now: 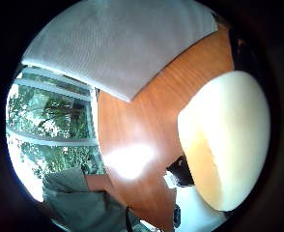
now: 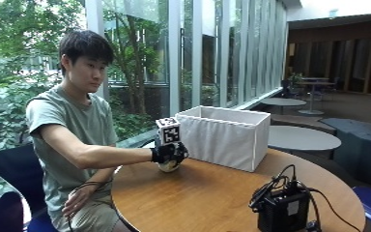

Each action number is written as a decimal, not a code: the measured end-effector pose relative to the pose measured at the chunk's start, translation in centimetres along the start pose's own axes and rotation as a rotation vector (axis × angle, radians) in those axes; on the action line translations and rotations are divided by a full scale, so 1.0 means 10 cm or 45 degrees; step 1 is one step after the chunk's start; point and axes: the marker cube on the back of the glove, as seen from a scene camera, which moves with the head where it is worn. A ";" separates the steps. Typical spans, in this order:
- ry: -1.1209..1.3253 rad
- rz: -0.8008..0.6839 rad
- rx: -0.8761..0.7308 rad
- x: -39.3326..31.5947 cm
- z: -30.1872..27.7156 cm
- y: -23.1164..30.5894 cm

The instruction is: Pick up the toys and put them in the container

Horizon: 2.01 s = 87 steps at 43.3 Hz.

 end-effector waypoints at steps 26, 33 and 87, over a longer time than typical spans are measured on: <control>-0.003 0.189 -0.016 0.36 -1.80 -0.61; 0.012 0.376 0.050 0.13 -2.46 -0.98; 0.275 -0.217 -0.387 -1.90 -2.16 -2.58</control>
